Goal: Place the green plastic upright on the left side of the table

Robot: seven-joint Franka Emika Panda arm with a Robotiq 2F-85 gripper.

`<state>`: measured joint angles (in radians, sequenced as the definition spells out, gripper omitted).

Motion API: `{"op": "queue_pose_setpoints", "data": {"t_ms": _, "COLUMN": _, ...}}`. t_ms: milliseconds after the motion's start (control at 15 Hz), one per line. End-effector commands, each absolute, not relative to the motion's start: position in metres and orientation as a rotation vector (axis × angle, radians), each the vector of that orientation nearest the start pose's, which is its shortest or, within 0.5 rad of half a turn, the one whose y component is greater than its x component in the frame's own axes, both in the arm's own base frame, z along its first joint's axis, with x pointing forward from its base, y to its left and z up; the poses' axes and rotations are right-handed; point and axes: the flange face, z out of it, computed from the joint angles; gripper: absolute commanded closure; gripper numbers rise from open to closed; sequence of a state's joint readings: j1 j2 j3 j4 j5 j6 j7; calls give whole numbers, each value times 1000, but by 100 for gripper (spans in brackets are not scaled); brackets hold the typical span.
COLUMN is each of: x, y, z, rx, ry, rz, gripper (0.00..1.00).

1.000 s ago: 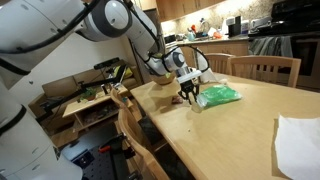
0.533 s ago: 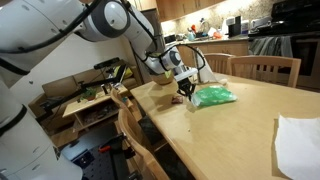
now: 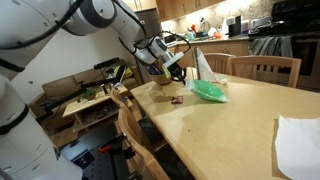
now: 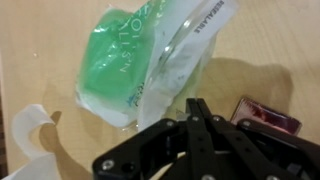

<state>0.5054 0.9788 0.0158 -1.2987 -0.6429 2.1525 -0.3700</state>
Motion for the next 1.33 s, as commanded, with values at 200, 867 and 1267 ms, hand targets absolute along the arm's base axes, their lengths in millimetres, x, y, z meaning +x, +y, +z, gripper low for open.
{"op": "queue_pose_setpoints", "data": {"t_ms": 200, "x": 639, "y": 355, "z": 220, "rx": 2137, "ry": 1160, "rz": 35, "gripper": 100}}
{"op": "queue_pose_setpoints", "data": {"t_ms": 867, "x": 643, "y": 364, "z": 214, "rx": 2169, "ry": 1096, "rz": 97, "gripper": 98}}
{"op": "queue_pose_setpoints", "data": {"t_ms": 1267, "x": 643, "y": 375, "z": 224, "rx": 2111, "ry": 1144, "rz": 154, "gripper": 100}}
